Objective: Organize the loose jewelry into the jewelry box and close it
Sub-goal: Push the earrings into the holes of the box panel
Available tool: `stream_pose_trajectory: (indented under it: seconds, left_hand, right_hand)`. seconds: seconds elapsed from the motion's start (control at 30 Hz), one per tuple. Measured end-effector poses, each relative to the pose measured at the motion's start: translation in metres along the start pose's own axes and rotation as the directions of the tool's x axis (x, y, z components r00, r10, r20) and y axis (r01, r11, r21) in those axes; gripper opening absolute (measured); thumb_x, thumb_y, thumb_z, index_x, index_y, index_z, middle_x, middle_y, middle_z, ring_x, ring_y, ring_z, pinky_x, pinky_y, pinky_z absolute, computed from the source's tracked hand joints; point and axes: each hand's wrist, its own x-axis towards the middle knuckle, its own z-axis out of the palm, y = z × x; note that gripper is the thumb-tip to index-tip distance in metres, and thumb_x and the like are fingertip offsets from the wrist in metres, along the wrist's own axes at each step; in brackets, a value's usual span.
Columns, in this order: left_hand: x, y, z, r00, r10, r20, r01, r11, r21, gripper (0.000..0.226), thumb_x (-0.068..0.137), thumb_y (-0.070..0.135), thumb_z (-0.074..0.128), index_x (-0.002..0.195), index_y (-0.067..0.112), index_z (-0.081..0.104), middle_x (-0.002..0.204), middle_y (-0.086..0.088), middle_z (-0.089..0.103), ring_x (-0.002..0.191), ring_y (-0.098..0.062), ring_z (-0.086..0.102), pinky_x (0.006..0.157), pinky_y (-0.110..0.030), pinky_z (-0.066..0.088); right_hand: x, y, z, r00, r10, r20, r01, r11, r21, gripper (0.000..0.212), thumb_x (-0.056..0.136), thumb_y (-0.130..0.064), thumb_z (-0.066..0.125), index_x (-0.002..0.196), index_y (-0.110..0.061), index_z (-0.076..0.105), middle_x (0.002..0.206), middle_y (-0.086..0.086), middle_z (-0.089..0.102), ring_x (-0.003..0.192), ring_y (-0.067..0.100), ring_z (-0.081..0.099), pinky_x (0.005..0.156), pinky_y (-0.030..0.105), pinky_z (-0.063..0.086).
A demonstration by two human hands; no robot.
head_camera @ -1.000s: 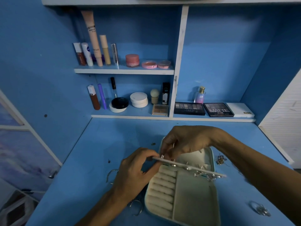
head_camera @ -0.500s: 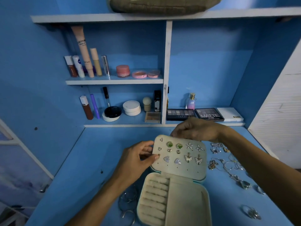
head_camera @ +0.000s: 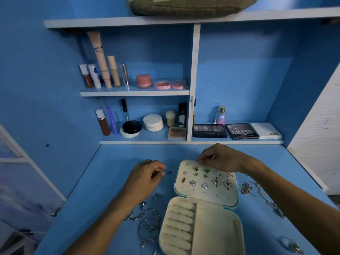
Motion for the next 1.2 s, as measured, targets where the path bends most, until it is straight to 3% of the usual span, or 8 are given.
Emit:
stream_pose_trajectory:
  seconds: [0.17, 0.27, 0.4, 0.6, 0.8, 0.97, 1.1, 1.2]
  left_hand:
    - [0.004, 0.004, 0.007, 0.997, 0.067, 0.044, -0.068, 0.998, 0.008, 0.02, 0.093, 0.02, 0.069, 0.112, 0.022, 0.073, 0.1, 0.009, 0.066, 0.093, -0.004, 0.066, 0.088, -0.028, 0.054]
    - [0.009, 0.001, 0.007, 0.996, 0.06, 0.065, -0.062, 0.998, 0.031, 0.023, 0.094, 0.025, 0.069, 0.117, 0.022, 0.073, 0.1, 0.01, 0.062, 0.092, -0.005, 0.063, 0.084, -0.019, 0.048]
    - [0.014, 0.0, 0.009, 0.994, 0.057, 0.091, -0.062, 0.997, 0.052, 0.016, 0.093, 0.027, 0.07, 0.108, 0.024, 0.077, 0.094, 0.014, 0.057, 0.087, -0.004, 0.058, 0.076, -0.011, 0.039]
    - [0.011, -0.002, 0.012, 0.999, 0.048, -0.014, -0.048, 0.998, -0.04, 0.008, 0.092, 0.018, 0.069, 0.091, 0.025, 0.073, 0.088, 0.015, 0.067, 0.082, -0.003, 0.063, 0.075, -0.024, 0.052]
    - [0.014, -0.003, 0.011, 0.996, 0.044, 0.074, -0.04, 0.998, -0.052, 0.016, 0.089, 0.025, 0.075, 0.106, 0.023, 0.077, 0.096, 0.014, 0.062, 0.08, 0.004, 0.058, 0.075, -0.007, 0.041]
    - [0.013, 0.0, 0.014, 0.999, 0.048, 0.024, -0.046, 0.998, -0.043, 0.007, 0.089, 0.019, 0.073, 0.09, 0.026, 0.075, 0.086, 0.015, 0.065, 0.081, -0.003, 0.062, 0.074, -0.022, 0.049]
    - [0.007, 0.005, 0.012, 0.993, -0.116, -0.038, 0.102, 0.96, -0.261, 0.01, 0.09, 0.012, 0.07, 0.085, 0.018, 0.063, 0.084, 0.009, 0.074, 0.077, -0.006, 0.068, 0.068, -0.023, 0.052]
    - [0.007, 0.009, 0.008, 0.978, -0.209, 0.013, 0.188, 0.852, -0.489, 0.009, 0.092, 0.007, 0.068, 0.09, 0.013, 0.061, 0.086, -0.001, 0.076, 0.082, -0.016, 0.073, 0.077, -0.028, 0.057]
  right_hand:
    - [0.002, 0.003, 0.003, 1.0, -0.016, -0.021, 0.016, 1.0, -0.015, 0.02, 0.1, -0.025, 0.059, 0.112, -0.026, 0.074, 0.108, -0.015, 0.071, 0.09, -0.003, 0.063, 0.072, 0.01, 0.048]
    - [0.001, 0.004, 0.002, 1.0, -0.004, -0.011, 0.004, 1.0, 0.01, 0.019, 0.1, -0.026, 0.059, 0.111, -0.028, 0.075, 0.107, -0.016, 0.072, 0.092, -0.002, 0.065, 0.075, 0.013, 0.049]
    - [0.0, 0.002, 0.001, 1.0, -0.008, 0.001, 0.008, 1.0, 0.012, 0.018, 0.099, -0.026, 0.059, 0.109, -0.029, 0.074, 0.105, -0.017, 0.071, 0.091, -0.002, 0.065, 0.073, 0.012, 0.049]
    - [-0.002, 0.001, 0.002, 1.0, -0.005, -0.006, 0.005, 1.0, 0.022, 0.02, 0.1, -0.026, 0.059, 0.114, -0.025, 0.074, 0.107, -0.013, 0.072, 0.09, -0.001, 0.065, 0.072, 0.012, 0.049]
    - [-0.002, 0.0, 0.002, 1.0, -0.001, 0.015, 0.001, 1.0, 0.01, 0.02, 0.101, -0.028, 0.058, 0.114, -0.027, 0.073, 0.109, -0.015, 0.069, 0.093, 0.001, 0.064, 0.079, 0.017, 0.049]
    - [-0.002, 0.0, 0.003, 1.0, -0.006, 0.0, 0.006, 1.0, 0.002, 0.019, 0.1, -0.027, 0.058, 0.112, -0.028, 0.073, 0.107, -0.016, 0.069, 0.092, 0.0, 0.063, 0.079, 0.014, 0.046]
    - [-0.003, 0.0, 0.003, 1.0, 0.007, -0.002, -0.007, 1.0, 0.014, 0.019, 0.1, -0.028, 0.058, 0.113, -0.028, 0.073, 0.109, -0.014, 0.07, 0.094, 0.002, 0.063, 0.082, 0.018, 0.049]
    - [-0.003, -0.001, 0.003, 1.0, 0.007, 0.001, -0.007, 1.0, 0.014, 0.021, 0.101, -0.028, 0.058, 0.115, -0.026, 0.073, 0.111, -0.013, 0.07, 0.094, 0.002, 0.063, 0.081, 0.017, 0.049]
